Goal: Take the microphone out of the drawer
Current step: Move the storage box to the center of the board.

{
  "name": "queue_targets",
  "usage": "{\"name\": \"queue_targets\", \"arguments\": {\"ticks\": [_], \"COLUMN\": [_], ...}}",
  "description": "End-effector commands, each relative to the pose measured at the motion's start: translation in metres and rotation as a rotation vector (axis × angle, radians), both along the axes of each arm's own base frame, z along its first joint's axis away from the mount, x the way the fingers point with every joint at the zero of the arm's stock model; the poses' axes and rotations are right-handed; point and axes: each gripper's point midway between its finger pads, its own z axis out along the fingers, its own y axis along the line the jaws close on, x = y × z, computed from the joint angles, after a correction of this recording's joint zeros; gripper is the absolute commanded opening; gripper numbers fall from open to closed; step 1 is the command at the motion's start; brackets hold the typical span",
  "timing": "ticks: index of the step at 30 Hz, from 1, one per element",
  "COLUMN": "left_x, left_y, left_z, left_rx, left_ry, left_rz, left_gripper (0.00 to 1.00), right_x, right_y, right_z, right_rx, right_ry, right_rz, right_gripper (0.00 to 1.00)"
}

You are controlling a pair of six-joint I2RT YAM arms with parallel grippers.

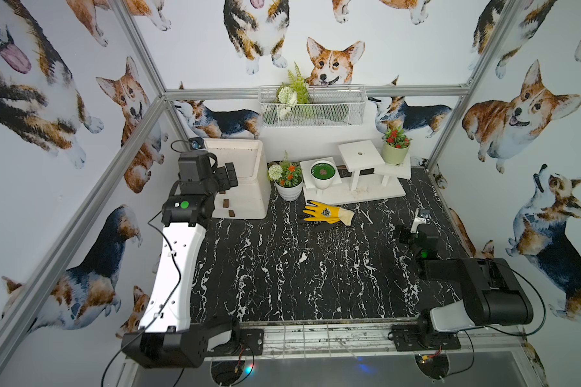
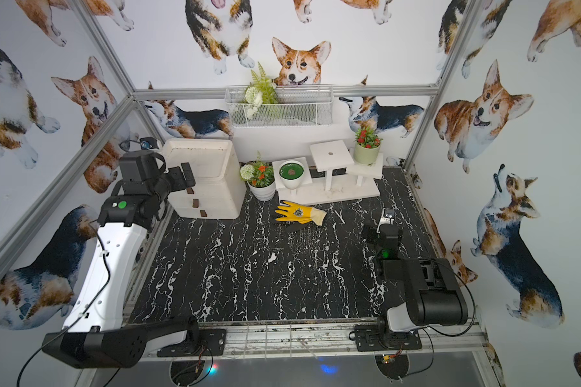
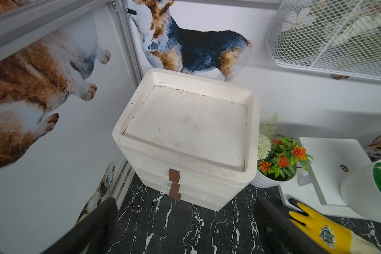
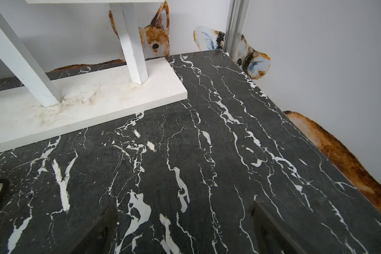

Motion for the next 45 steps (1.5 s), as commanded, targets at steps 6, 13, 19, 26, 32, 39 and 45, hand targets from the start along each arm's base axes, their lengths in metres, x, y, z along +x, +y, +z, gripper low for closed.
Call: {"name": "queue_targets", "arguments": {"ticks": [6, 13, 19, 26, 32, 39, 45], "left_x": [0.039, 0.082, 0.107, 0.138, 0.158, 0.17, 0.171], "left_y": [0.046, 0.084, 0.126, 0.137, 0.15, 0.149, 0.142], "left_z": [-0.034, -0.058, -0.083, -0.107, -0.128, -0.143, -0.143], "left_rx": [-0.042, -0.083, -0.151, -0.23, -0.251, -0.229, -0.131], "left_ry": [0.124, 0.133, 0.148, 0.148, 0.164, 0.173, 0.172], "left_rz": [0.1, 0.17, 0.265, 0.234, 0.233, 0.19, 0.138], "left_gripper": [0.99, 0.97, 0.92, 0.84, 0.83, 0.71, 0.53], "right_x": [0.002, 0.002, 0.002, 0.002, 0.002, 0.002, 0.002], "right_y": [0.002, 0.002, 0.002, 0.002, 0.002, 0.002, 0.002], "right_z": [0.005, 0.006, 0.005, 0.006, 0.005, 0.005, 0.005], "right_rx": [-0.002, -0.002, -0.001, -0.001, -0.002, -0.002, -0.002], "right_ry": [-0.022, -0.023, -0.02, -0.023, -0.022, -0.021, -0.021], "right_rz": [0.009, 0.009, 0.01, 0.01, 0.009, 0.009, 0.01], "right_gripper": [1.0, 1.0, 1.0, 1.0, 1.0, 1.0, 1.0]}}
